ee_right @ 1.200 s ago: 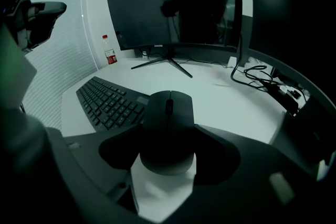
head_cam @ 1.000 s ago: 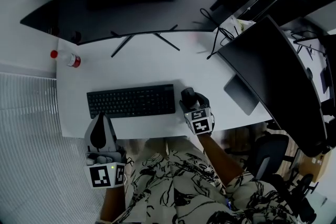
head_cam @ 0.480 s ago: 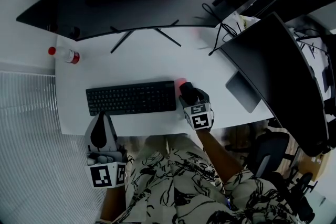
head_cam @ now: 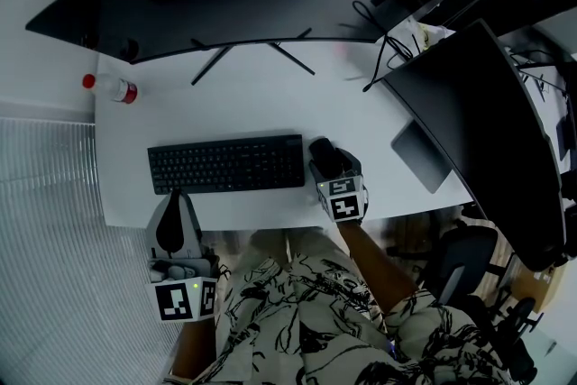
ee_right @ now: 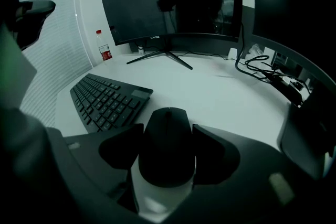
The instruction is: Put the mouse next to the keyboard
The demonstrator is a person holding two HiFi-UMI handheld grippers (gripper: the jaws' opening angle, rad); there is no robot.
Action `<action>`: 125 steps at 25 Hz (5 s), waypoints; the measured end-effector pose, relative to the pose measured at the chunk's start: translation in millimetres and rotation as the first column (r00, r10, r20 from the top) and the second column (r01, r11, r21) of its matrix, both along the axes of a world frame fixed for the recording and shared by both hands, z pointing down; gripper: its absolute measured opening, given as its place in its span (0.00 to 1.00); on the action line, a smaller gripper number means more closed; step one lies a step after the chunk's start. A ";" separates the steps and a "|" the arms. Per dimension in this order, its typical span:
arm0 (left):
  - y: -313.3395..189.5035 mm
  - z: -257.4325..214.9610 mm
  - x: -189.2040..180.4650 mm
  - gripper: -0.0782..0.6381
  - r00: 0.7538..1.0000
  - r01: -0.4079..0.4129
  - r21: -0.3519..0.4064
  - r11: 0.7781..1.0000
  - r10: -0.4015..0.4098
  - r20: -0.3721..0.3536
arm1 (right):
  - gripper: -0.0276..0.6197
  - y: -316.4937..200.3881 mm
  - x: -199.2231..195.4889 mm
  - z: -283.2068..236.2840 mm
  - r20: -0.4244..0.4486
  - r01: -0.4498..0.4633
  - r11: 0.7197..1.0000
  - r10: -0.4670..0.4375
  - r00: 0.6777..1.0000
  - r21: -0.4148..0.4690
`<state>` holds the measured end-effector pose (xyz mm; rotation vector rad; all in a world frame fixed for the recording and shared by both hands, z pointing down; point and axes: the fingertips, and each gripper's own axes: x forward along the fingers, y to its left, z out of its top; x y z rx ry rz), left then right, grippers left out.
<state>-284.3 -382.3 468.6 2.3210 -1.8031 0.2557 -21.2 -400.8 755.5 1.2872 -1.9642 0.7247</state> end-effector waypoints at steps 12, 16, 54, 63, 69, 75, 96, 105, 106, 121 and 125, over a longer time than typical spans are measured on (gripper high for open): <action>-3.7 -3.7 9.9 0.11 0.999 -0.026 0.008 1.000 0.026 0.024 | 0.60 1.3 -5.8 -1.1 0.003 0.094 0.996 -0.094 0.996 0.008; -6.9 -9.5 10.3 0.11 0.999 -0.029 0.023 0.999 0.029 0.025 | 0.61 -1.6 -3.9 -17.3 0.021 0.100 0.994 -0.101 0.995 0.046; -37.0 -74.3 13.1 0.11 0.995 -0.101 0.188 0.977 0.097 0.032 | 0.05 -29.5 55.5 -368.5 0.320 -0.189 0.706 -0.057 0.946 0.683; -41.9 -95.3 -5.2 0.11 0.998 -0.067 0.217 0.974 0.066 0.014 | 0.05 -14.9 76.7 -413.7 0.344 -0.230 0.604 -0.079 0.936 0.763; -42.2 -103.8 -26.2 0.11 1.000 -0.019 0.234 0.972 0.014 0.021 | 0.05 -11.3 94.2 -419.0 0.330 -0.241 0.586 -0.048 0.943 0.774; -41.4 -113.7 -43.6 0.11 1.000 0.005 0.263 0.965 -0.013 0.027 | 0.05 -13.5 110.7 -416.3 0.316 -0.253 0.579 -0.008 0.949 0.775; -42.1 -108.4 -59.2 0.11 0.998 0.050 0.289 0.956 -0.057 0.014 | 0.05 -8.9 142.0 -400.1 0.300 -0.281 0.566 0.062 0.952 0.775; -37.9 -102.7 -50.2 0.11 0.999 0.045 0.277 0.960 -0.048 0.004 | 0.05 -10.1 141.7 -386.6 0.281 -0.272 0.594 0.080 0.956 0.757; -38.0 -103.7 -49.9 0.11 0.999 0.046 0.278 0.960 -0.049 0.003 | 0.05 -10.6 141.3 -385.7 0.277 -0.271 0.598 0.084 0.957 0.754; -35.5 -105.7 -44.0 0.11 0.999 0.046 0.277 0.960 -0.047 -0.002 | 0.05 -9.3 128.2 -386.6 0.280 -0.244 0.622 0.041 0.959 0.744; -34.4 -108.6 -45.2 0.11 0.998 0.054 0.283 0.958 -0.058 0.007 | 0.05 -8.3 130.0 -384.8 0.272 -0.238 0.630 0.044 0.961 0.739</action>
